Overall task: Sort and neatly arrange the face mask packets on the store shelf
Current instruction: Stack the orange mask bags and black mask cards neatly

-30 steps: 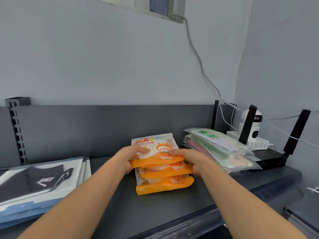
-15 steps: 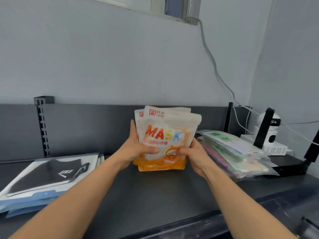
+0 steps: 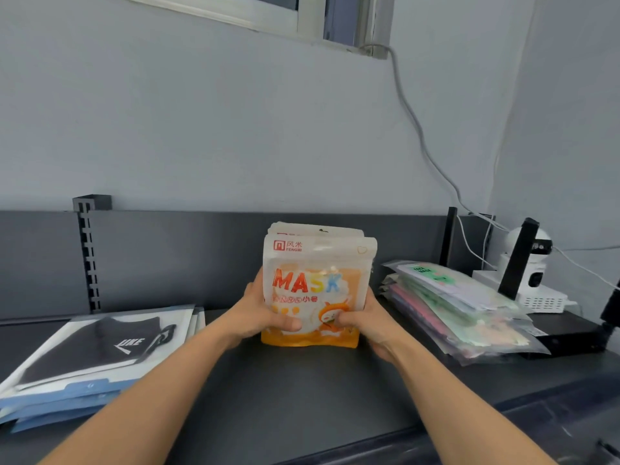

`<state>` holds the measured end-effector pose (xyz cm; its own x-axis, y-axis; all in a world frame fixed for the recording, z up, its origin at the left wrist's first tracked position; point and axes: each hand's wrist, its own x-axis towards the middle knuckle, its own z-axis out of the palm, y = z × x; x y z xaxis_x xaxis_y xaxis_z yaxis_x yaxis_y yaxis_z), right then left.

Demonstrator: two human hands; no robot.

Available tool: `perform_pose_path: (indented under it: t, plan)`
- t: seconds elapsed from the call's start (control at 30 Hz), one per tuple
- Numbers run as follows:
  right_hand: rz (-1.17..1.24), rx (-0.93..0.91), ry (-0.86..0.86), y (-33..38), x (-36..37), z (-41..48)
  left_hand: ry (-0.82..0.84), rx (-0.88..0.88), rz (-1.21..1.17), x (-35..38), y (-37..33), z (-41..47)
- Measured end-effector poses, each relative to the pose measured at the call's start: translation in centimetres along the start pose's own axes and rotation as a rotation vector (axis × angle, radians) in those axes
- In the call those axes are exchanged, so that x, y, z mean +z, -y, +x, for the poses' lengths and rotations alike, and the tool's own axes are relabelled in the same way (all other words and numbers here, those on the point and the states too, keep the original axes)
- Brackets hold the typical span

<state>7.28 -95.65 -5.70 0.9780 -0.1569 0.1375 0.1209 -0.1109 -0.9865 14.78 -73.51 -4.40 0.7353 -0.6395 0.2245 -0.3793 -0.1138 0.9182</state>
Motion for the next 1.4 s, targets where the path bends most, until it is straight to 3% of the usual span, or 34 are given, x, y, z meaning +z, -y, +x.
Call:
perform_pose_path:
  t: [0.2, 0.53, 0.93, 1.13, 1.4]
  plan:
    - [-0.011, 0.007, 0.023, 0.3, -0.1, 0.1, -0.040, -0.012, 0.018, 0.1, -0.4, 0.2]
    - [0.112, -0.065, 0.046, 2.3, 2.2, -0.4, -0.239, -0.086, -0.346, -0.6, -3.6, -1.3]
    - [-0.007, -0.099, -0.012, 5.0, 9.3, -2.3, -0.548, -0.078, -0.247, -2.3, -5.9, -8.7]
    - [-0.038, -0.065, 0.065, 6.1, 13.9, -2.6, -0.706, -0.215, -0.301, -4.9, -7.2, -13.0]
    - [-0.124, -0.039, 0.182, 8.0, 22.4, -3.9, -0.847, -0.203, -0.265, -10.4, -7.0, -20.1]
